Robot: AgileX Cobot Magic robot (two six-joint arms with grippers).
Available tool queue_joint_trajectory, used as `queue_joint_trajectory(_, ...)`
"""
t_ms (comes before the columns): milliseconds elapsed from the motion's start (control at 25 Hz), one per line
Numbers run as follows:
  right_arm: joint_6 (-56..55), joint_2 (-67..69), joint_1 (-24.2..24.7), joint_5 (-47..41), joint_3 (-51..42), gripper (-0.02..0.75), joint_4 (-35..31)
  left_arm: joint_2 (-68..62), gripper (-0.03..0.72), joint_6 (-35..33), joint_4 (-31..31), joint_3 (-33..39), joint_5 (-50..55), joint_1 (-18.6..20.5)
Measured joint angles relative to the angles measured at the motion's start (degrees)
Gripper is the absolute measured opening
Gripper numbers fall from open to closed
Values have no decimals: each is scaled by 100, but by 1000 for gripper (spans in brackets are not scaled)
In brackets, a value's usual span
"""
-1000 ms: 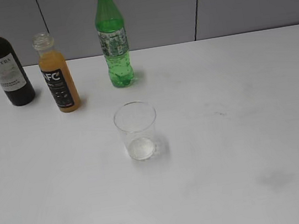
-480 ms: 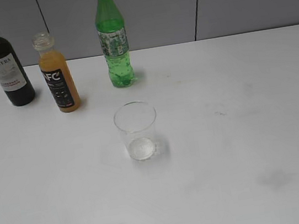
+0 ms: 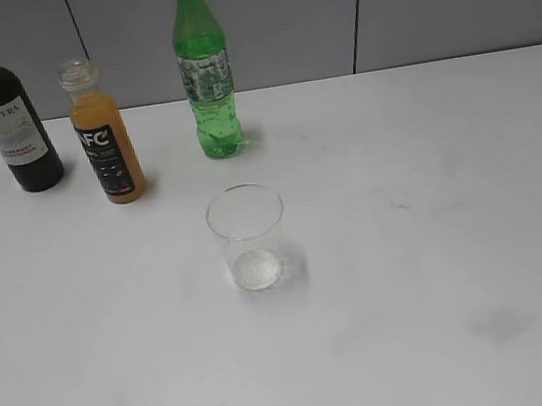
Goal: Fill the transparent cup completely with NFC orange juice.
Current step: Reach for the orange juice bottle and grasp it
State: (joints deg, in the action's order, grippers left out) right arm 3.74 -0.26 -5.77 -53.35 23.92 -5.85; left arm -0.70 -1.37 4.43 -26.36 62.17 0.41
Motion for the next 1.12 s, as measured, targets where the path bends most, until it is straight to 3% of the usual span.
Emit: queue_joint_trajectory(1120, -5, 0, 0, 0, 0, 587, 0, 0, 421, 0, 2, 0, 0, 0)
